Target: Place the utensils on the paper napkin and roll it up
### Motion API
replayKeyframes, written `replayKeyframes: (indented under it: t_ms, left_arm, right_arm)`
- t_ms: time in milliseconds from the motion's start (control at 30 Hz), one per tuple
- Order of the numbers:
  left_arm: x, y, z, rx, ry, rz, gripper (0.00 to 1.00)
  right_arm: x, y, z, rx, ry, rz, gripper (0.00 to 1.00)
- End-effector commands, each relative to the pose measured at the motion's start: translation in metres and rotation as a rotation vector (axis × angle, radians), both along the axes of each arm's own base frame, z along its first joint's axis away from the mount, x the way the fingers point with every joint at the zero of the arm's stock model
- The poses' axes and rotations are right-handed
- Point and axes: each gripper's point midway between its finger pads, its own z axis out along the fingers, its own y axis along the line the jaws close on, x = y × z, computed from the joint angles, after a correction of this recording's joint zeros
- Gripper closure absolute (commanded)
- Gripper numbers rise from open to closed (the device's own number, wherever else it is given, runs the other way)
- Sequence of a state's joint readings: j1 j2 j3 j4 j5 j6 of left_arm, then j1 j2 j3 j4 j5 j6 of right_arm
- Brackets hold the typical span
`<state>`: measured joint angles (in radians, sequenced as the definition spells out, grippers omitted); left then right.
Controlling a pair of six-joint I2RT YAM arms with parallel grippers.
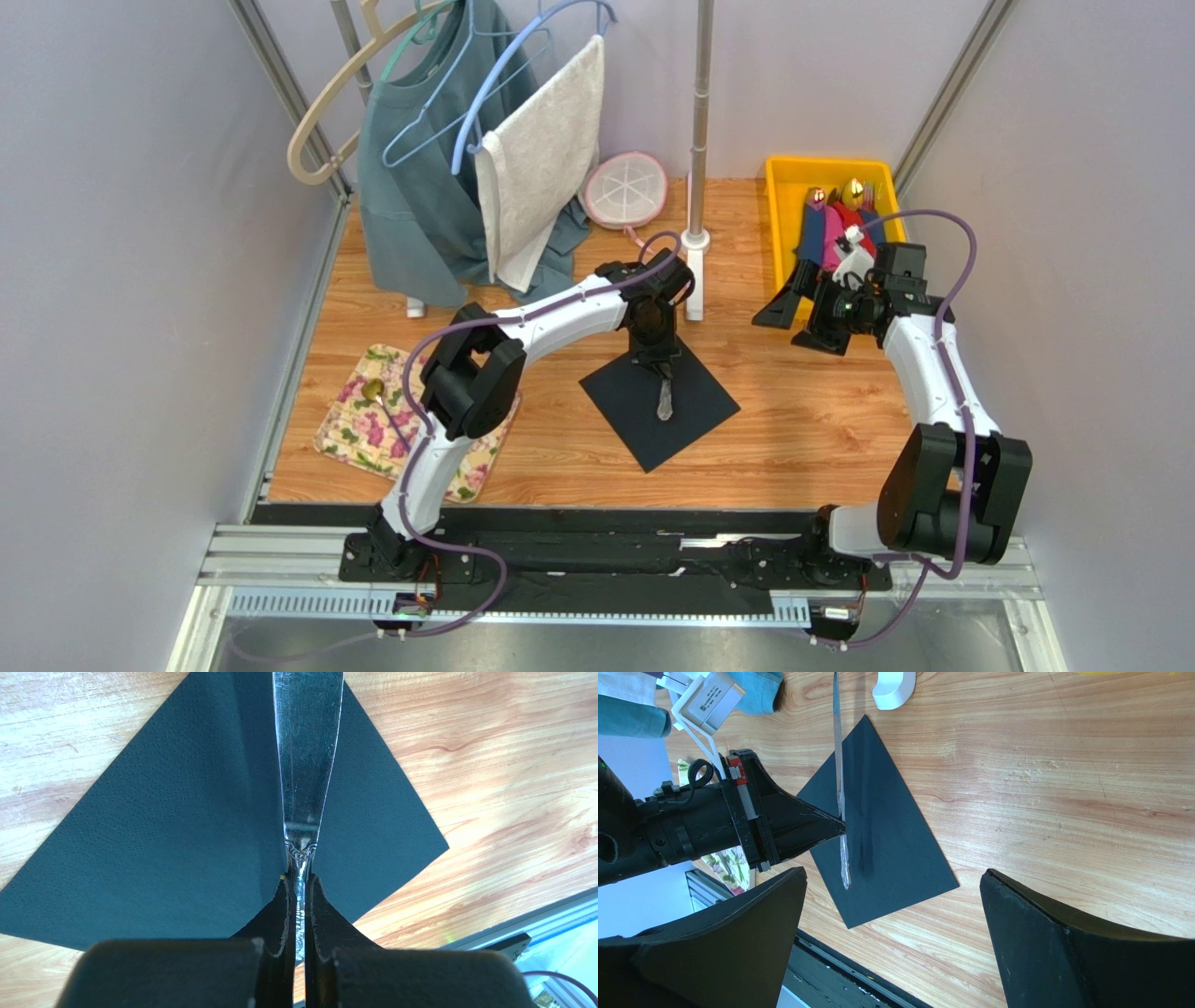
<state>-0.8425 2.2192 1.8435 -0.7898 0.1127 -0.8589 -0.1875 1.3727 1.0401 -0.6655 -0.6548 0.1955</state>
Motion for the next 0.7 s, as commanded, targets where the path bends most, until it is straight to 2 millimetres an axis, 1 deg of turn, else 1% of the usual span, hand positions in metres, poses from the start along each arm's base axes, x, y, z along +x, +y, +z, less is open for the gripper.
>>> replayKeyframes:
  t_ms: [0, 400, 600, 667]
  left_arm:
    - [0.002, -0.009, -0.002, -0.018, -0.005, 0.014, 1.00]
    - [0.001, -0.012, -0.014, -0.015, 0.018, 0.009, 1.00]
    - [-0.002, -0.007, -0.025, 0.011, 0.035, 0.020, 1.00]
    - [-0.003, -0.005, -0.028, 0.022, 0.037, 0.021, 0.97]
  right_arm:
    - [0.005, 0.000, 0.013, 0.012, -0.061, -0.004, 0.00]
    - [0.005, -0.001, 0.010, 0.017, -0.057, -0.008, 0.00]
    - [0.005, -0.002, 0.009, 0.018, -0.053, -0.013, 0.00]
    - [0.005, -0.003, 0.010, 0.018, -0.056, -0.014, 0.00]
